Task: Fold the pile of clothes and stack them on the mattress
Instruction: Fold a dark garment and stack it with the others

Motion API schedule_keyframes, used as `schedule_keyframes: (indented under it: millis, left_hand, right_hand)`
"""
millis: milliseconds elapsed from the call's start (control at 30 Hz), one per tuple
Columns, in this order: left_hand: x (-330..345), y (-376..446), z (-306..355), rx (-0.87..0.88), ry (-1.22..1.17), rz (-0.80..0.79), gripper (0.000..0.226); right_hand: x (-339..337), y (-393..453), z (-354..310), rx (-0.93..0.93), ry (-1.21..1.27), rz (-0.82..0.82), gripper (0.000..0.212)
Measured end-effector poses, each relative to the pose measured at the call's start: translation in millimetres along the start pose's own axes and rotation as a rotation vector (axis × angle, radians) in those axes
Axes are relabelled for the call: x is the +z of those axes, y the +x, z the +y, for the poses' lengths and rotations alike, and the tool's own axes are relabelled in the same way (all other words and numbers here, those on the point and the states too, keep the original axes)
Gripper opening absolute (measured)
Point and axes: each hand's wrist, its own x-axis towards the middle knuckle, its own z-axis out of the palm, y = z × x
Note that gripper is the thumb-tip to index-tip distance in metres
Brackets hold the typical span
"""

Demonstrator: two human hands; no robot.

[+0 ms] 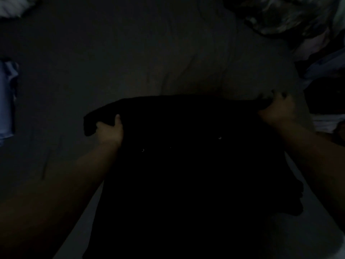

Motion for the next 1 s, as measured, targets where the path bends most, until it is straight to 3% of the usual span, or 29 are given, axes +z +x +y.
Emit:
schedule_keyframes:
  millis: [100,233,300,400,433,600,767,900,933,1000]
  left_hand:
    - [5.1,-3.3,-20.3,0.053,0.157,-0.071,0.077]
    - [4.7,-19.9,-56.8,0.164,0.238,-0.211,0.089]
    - [3.9,-27.6,-71.0,0.174,0.258,-0.222,0.091]
    - [4.0,-47.5,-81.2,0.418,0.496,0.032,0.072]
    - [4.7,-54.4,-85.1,0.524,0.541,0.048,0.068]
    - [-10.6,-65.3,-126.8,0.921,0.760,-0.084,0.046]
    - [-43.2,-56.4,-145.2,0.932,0.952,-0.270,0.044]
    - [-59.5,-45.4,-140.1,0.992,1.054,-0.271,0.038]
    - [-60.8,-45.0,-142.8,0.938,1.002,-0.254,0.041]
    - [-64.7,-51.2,-148.4,0.652,0.797,-0.275,0.079]
  right_hand:
    - [27.0,-23.0,3.9,-0.038,-0.008,0.002,0.079]
    - [67.4,-74.6,29.5,-0.508,-0.282,-0.099,0.083]
    - [85.5,-104.6,35.3,-0.612,-0.270,-0.179,0.079]
    - [108.4,-154.6,26.9,-0.746,-0.267,-0.250,0.081]
    - [115.8,-170.2,25.4,-0.784,-0.273,-0.271,0.083]
    - [132.0,-208.7,39.0,-0.727,-0.279,-0.403,0.090]
    - [120.2,-224.3,73.8,-0.783,-0.291,-0.488,0.090]
    - [110.0,-236.7,101.1,-0.811,-0.279,-0.484,0.089]
    - [106.5,-236.3,104.1,-0.829,-0.269,-0.484,0.089]
    - [97.6,-229.7,109.0,-0.824,-0.200,-0.395,0.083]
